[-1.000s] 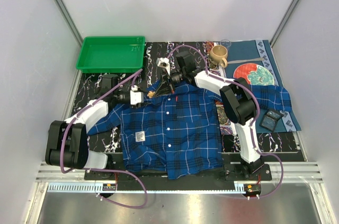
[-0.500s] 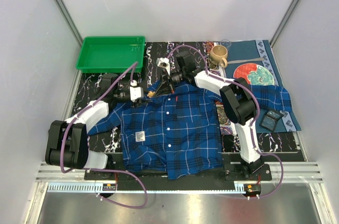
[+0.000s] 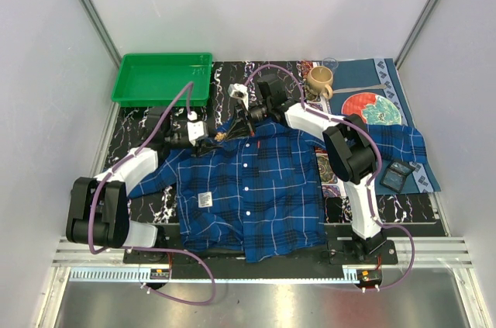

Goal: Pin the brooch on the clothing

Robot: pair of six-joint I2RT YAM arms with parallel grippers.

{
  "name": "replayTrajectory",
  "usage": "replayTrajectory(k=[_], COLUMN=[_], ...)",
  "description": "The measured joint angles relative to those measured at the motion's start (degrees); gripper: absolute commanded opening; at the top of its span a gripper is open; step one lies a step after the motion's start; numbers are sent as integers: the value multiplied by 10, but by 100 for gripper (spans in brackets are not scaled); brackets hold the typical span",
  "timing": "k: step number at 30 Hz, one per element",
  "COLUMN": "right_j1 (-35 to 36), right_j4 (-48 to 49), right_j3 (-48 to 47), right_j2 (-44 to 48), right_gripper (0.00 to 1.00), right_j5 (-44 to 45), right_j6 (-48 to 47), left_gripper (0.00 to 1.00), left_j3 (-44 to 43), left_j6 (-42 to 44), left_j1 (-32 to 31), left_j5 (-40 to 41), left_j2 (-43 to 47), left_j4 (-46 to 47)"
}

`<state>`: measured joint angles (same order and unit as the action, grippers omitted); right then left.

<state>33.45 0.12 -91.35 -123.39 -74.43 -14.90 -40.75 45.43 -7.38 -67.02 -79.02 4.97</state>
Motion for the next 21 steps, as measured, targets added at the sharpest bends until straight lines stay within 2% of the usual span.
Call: replayTrajectory(k=[3, 4, 9, 18, 21], right_j1=[1, 1, 1, 1, 1], right_j4=[0, 0, 1, 16, 18], right_j3=[0, 0, 0, 1, 2], right_j2=[0, 0, 2, 5, 6], right_gripper=[0, 0, 0, 0, 0], right_j5=[0, 0, 8, 15, 15], right_j6=[-2, -2, 3, 23, 23], left_gripper=[43, 47, 53, 35, 33], left_j3=[0, 0, 23, 39, 39], left_j6=[-9, -13, -88, -181, -199], left_j1=[1, 1, 1, 1, 1], left_j5=[0, 0, 7, 28, 30], left_j2=[2, 2, 7, 10, 10], left_j4=[0, 2, 65, 142, 151])
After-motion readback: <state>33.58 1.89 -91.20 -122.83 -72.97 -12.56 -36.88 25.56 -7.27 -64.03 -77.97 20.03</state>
